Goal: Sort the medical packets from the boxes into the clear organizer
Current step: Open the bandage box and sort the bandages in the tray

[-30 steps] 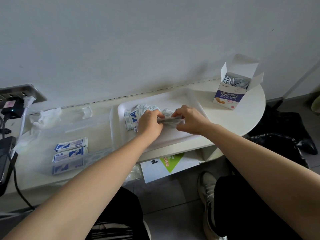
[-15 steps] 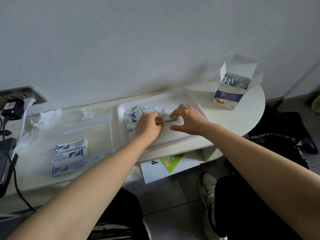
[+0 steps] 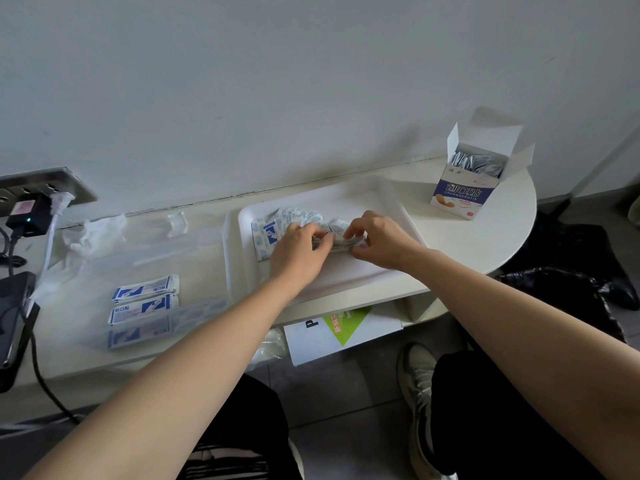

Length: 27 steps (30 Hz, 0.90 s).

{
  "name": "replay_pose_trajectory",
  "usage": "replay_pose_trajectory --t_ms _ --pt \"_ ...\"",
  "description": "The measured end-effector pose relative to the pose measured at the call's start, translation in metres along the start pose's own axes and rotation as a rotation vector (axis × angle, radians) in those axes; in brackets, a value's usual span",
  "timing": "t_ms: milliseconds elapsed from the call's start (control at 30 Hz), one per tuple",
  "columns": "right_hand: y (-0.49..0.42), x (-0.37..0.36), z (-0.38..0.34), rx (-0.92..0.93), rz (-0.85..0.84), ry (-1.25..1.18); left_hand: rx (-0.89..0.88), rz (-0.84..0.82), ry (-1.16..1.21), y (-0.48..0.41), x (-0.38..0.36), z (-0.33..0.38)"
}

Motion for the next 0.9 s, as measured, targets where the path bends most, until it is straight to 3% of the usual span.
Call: replay_pose_trajectory --t_ms 267,500,600,733,900 --pt "-0.001 -0.004 -0.004 -0.010 -0.020 0.005 -0.070 -0.068 0.028 -0.001 -0.007 0.006" --pt "-0.002 0.013 0.005 -0.118 0.040 -0.131 -0.122 -0.036 -0.107 -0.005 -0.001 0.008" --pt "-0.008 0.018 0.016 -0.197 0.121 -0.029 -0.127 -0.067 -0.130 -0.005 0.001 0.006" --pt "-0.013 0.002 0.020 -0.255 0.051 0.127 -0.095 -0.124 -0.137 -0.002 0.002 0.001" --pt "-0.016 -0.002 0.013 -0.224 0.033 0.147 -0.006 -0.183 -0.118 0.003 0.006 -0.010"
Point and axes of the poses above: each hand's wrist, its own y-axis away from the middle knuckle, its own x-axis out of the back of the hand, z = x × y, the point moved 7 cm from there along -y, towards the middle knuckle, and after that the axes turned 6 degrees about -x, right-handed, at the moved point
